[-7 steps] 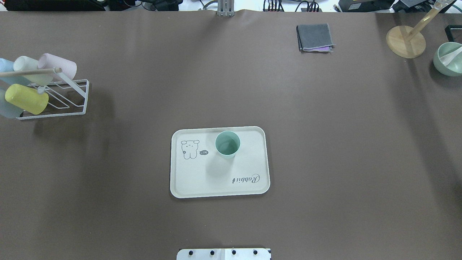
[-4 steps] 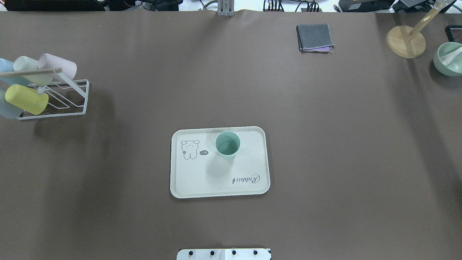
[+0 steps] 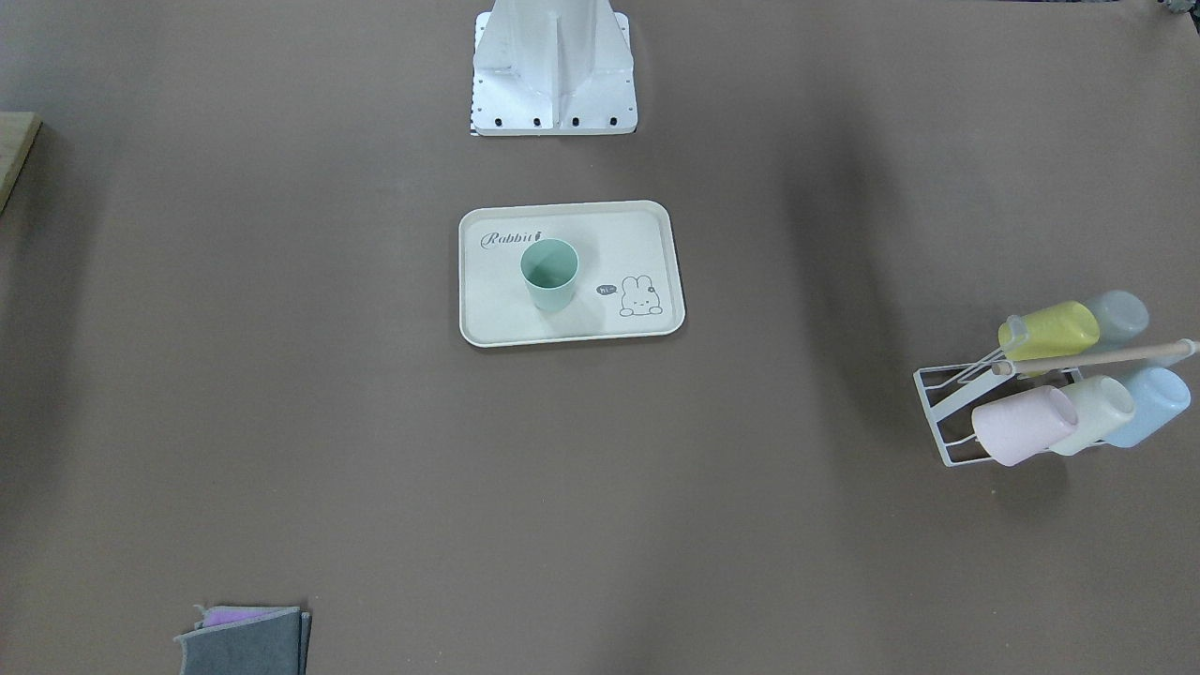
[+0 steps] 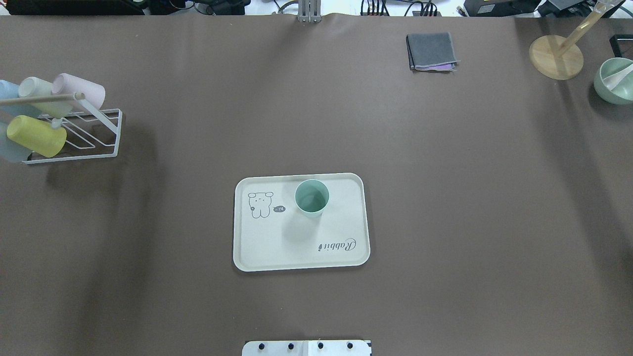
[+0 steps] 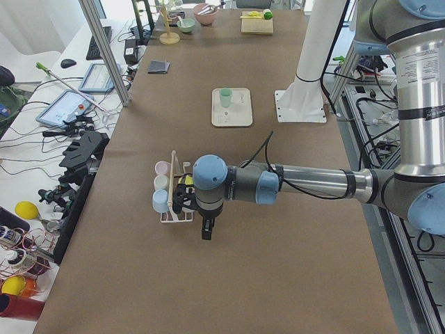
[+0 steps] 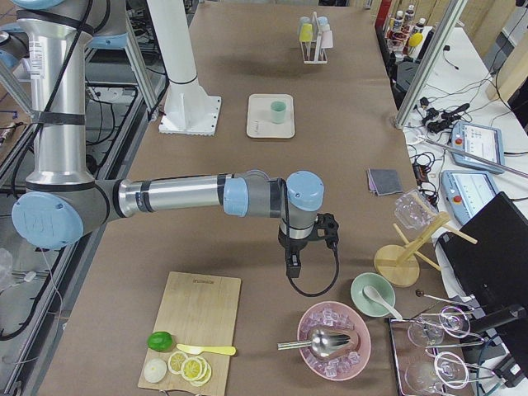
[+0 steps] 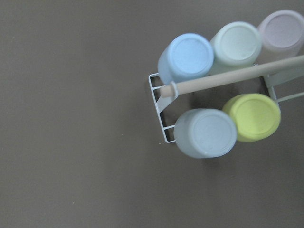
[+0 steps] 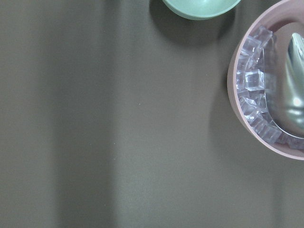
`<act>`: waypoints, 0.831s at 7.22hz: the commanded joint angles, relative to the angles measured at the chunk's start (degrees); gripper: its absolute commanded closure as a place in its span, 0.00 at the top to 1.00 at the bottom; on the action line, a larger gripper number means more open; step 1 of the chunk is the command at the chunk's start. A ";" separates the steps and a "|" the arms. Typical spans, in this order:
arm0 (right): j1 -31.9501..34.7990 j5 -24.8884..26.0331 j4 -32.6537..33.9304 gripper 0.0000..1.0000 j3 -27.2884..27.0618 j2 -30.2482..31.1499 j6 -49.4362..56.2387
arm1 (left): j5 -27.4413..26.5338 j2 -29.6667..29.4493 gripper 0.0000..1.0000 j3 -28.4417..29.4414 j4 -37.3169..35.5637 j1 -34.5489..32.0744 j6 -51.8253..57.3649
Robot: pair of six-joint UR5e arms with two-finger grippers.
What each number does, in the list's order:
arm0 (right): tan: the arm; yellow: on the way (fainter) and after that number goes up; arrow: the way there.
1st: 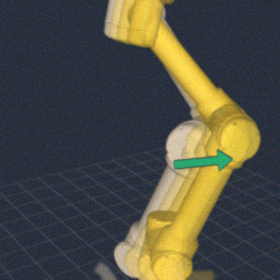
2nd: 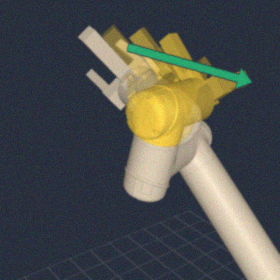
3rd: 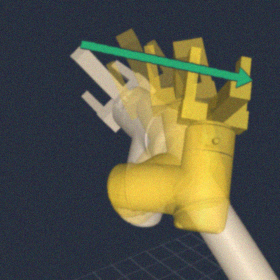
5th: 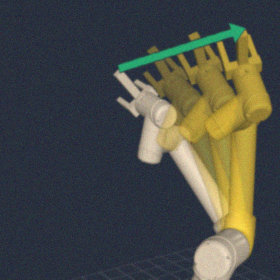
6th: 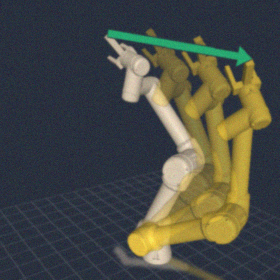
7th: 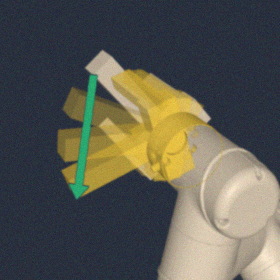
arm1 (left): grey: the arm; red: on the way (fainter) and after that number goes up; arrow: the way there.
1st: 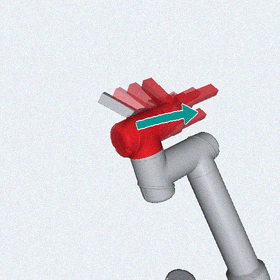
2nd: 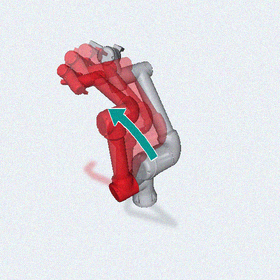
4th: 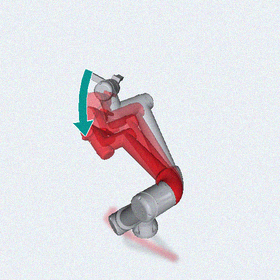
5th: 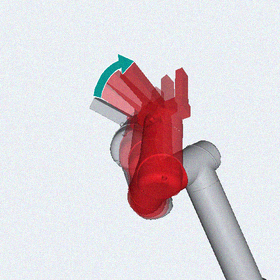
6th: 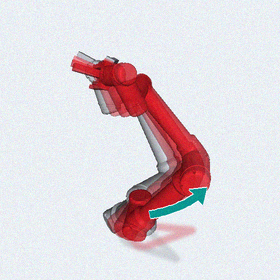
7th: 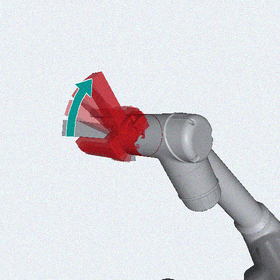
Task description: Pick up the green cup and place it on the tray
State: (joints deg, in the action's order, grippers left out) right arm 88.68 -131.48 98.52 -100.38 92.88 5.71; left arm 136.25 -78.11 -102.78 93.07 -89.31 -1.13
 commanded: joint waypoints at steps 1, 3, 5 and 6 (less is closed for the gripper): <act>0.00 -0.01 0.00 1.00 0.01 0.02 0.00 | -0.20 1.20 0.99 0.64 0.27 0.01 -0.27; 0.00 -0.01 -0.09 1.00 0.01 0.02 0.00 | -0.20 2.70 0.99 -0.06 0.27 -0.08 -0.27; -0.08 -0.01 -0.09 1.00 0.01 -0.06 0.00 | -0.20 2.79 0.99 -1.63 0.27 -0.17 -0.36; 0.00 -0.01 0.00 1.00 0.01 -0.06 0.00 | -0.11 2.87 0.99 -3.20 0.27 -0.51 -0.36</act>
State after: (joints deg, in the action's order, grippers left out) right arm 88.65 -131.48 98.46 -100.37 92.82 5.71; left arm 136.08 -75.34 -104.38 93.34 -89.56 -1.48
